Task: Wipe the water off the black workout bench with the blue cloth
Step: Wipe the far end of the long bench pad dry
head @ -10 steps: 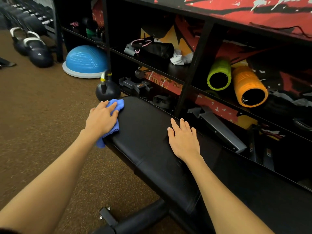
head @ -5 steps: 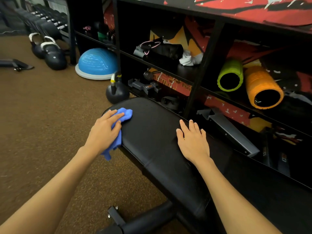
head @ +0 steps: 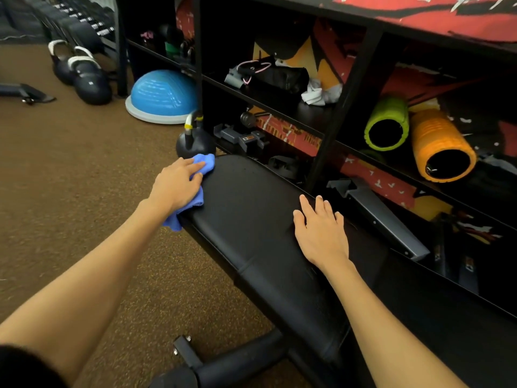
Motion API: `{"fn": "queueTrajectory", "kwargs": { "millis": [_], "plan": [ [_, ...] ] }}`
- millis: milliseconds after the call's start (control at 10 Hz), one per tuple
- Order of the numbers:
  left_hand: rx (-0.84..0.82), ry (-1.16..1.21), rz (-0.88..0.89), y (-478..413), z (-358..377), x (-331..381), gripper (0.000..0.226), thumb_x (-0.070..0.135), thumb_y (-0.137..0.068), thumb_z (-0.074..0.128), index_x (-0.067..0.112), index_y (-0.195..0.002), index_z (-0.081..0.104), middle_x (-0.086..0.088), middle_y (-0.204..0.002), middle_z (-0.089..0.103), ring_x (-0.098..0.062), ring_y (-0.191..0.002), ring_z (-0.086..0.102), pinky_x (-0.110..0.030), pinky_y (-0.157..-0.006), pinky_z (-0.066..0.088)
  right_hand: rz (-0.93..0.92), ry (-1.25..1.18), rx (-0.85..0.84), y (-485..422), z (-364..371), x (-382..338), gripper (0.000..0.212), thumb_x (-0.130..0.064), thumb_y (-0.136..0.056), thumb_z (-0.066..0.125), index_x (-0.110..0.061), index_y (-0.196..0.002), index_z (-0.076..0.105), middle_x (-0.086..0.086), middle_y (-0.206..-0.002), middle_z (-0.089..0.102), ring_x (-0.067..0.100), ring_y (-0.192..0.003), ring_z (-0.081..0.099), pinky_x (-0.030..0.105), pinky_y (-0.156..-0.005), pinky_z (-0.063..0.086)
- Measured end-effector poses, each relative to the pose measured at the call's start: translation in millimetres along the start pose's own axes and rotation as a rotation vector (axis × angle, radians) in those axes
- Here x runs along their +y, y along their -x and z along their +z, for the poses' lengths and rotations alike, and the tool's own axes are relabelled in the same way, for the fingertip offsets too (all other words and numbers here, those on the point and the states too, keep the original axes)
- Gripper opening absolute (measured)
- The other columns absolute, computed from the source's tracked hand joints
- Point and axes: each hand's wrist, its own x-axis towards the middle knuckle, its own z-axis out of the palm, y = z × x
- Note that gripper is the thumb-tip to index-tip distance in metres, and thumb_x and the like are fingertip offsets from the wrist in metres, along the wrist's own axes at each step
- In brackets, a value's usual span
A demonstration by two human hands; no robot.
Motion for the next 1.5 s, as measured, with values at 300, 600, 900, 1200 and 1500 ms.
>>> {"fn": "queueTrajectory", "kwargs": {
  "millis": [300, 600, 900, 1200, 1500],
  "plan": [
    [0.019, 0.056, 0.045, 14.0, 3.4, -6.4, 0.04, 0.028, -0.1, 0.039, 0.027, -0.14, 0.046, -0.001, -0.151, 0.035, -0.023, -0.142, 0.025, -0.042, -0.109, 0.027, 0.003, -0.012, 0.001, 0.8, -0.4, 1.8, 0.053, -0.043, -0.1, 0.016, -0.027, -0.151, 0.013, 0.009, -0.159, 0.01, 0.023, -0.147, 0.004, 0.044, -0.119, 0.005],
    [-0.19, -0.151, -0.03, -61.8, 11.7, 26.9, 0.046, 0.034, -0.101, 0.026, 0.027, -0.147, 0.032, -0.003, -0.152, 0.033, -0.03, -0.138, 0.03, -0.05, -0.109, 0.027, -0.005, -0.004, 0.008, -1.1, 1.6, 0.2, 0.054, -0.043, -0.099, 0.016, -0.027, -0.15, 0.014, 0.009, -0.158, 0.012, 0.023, -0.147, 0.005, 0.044, -0.119, 0.007],
    [-0.069, -0.149, 0.116, 2.5, 5.3, 7.6, 0.043, 0.027, -0.102, 0.031, 0.022, -0.144, 0.039, 0.0, -0.153, 0.032, -0.029, -0.144, 0.02, -0.047, -0.108, 0.026, -0.008, -0.014, 0.004, -0.4, 1.0, -0.2, 0.054, -0.043, -0.1, 0.016, -0.027, -0.151, 0.013, 0.009, -0.159, 0.011, 0.023, -0.147, 0.005, 0.044, -0.119, 0.006],
    [-0.116, -0.124, -0.146, -51.5, 6.3, 26.3, 0.043, 0.035, -0.101, 0.029, 0.021, -0.136, 0.048, -0.018, -0.135, 0.051, -0.041, -0.122, 0.046, -0.048, -0.099, 0.036, -0.001, -0.019, -0.001, 1.6, 1.0, 2.5, 0.053, -0.043, -0.1, 0.017, -0.027, -0.151, 0.014, 0.009, -0.159, 0.011, 0.023, -0.147, 0.004, 0.044, -0.119, 0.006],
    [-0.147, -0.184, 0.234, -26.7, 23.2, 51.0, 0.041, 0.026, -0.103, 0.029, 0.012, -0.138, 0.043, -0.008, -0.145, 0.04, -0.03, -0.138, 0.028, -0.047, -0.105, 0.029, -0.006, -0.032, 0.006, 0.5, 1.3, 2.2, 0.053, -0.042, -0.1, 0.017, -0.026, -0.15, 0.015, 0.009, -0.158, 0.011, 0.022, -0.147, 0.005, 0.044, -0.119, 0.007]
  ]
}}
